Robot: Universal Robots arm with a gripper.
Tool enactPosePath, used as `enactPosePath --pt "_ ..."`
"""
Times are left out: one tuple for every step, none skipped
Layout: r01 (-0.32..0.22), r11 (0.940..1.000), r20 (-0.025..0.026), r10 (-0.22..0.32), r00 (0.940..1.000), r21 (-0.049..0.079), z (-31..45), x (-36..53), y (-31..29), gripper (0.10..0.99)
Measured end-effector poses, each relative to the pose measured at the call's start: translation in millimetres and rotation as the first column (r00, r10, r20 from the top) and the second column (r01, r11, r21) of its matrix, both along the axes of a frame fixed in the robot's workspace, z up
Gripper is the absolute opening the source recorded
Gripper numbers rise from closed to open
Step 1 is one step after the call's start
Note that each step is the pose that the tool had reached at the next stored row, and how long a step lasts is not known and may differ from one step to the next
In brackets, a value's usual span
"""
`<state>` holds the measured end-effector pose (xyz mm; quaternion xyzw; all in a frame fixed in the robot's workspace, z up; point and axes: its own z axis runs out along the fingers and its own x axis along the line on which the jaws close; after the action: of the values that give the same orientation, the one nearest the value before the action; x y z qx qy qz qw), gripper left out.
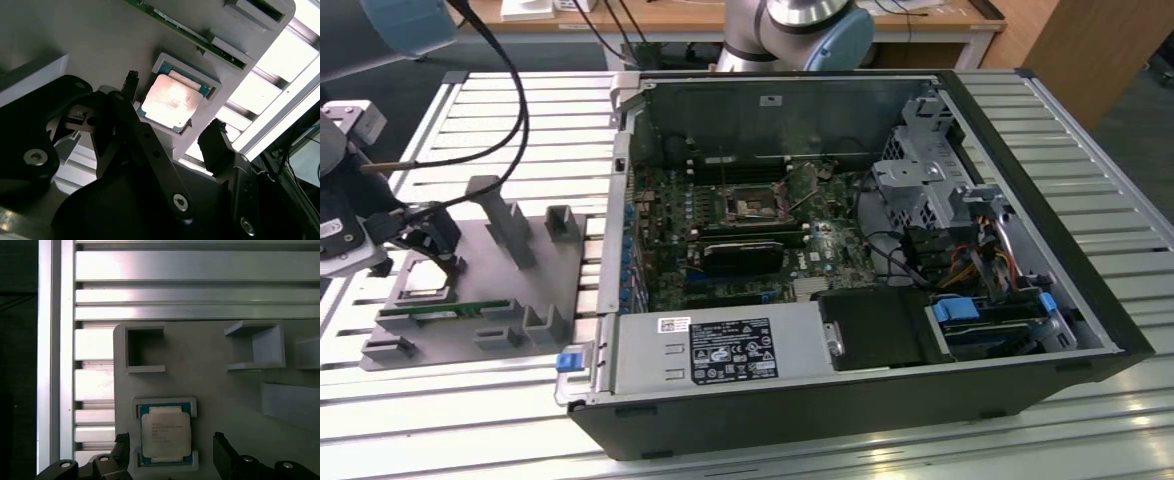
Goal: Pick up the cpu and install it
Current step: 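Pick up the cpu and move it towards the insertion slot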
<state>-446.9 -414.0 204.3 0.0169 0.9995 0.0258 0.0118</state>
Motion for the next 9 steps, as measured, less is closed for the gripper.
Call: enactPosePath --pt "0.0 1.0 -0.0001 0.0 1.0 0.0 -1.6 0.0 0.0 0.761" --pt "0.0 1.0 -0.0002 0.0 1.0 0.0 -2.8 0.0 0.0 0.761" --pt "-0.004 1.0 -0.0003 0.004 1.0 0.0 -3.2 -0.1 0.0 0.761" --pt "-0.011 0.9999 -0.0004 0.011 0.9999 0.0 -3.6 -0.1 0.0 0.761" --pt "-0.016 0.9999 -0.0003 0.016 0.9999 0.0 -4.0 -0.1 0.0 0.761" --pt "-0.019 0.9998 -0.0002 0.019 0.9998 0.0 -4.6 0.0 0.0 0.761" --pt "-0.019 0.9998 -0.0002 0.019 0.9998 0.0 -5.5 0.0 0.0 0.761" --pt "-0.019 0.9998 -0.0002 0.019 0.9998 0.0 -6.6 0.0 0.0 0.761" --pt "-0.019 0.9998 -0.0003 0.019 0.9998 0.0 -8.1 0.0 0.0 0.761"
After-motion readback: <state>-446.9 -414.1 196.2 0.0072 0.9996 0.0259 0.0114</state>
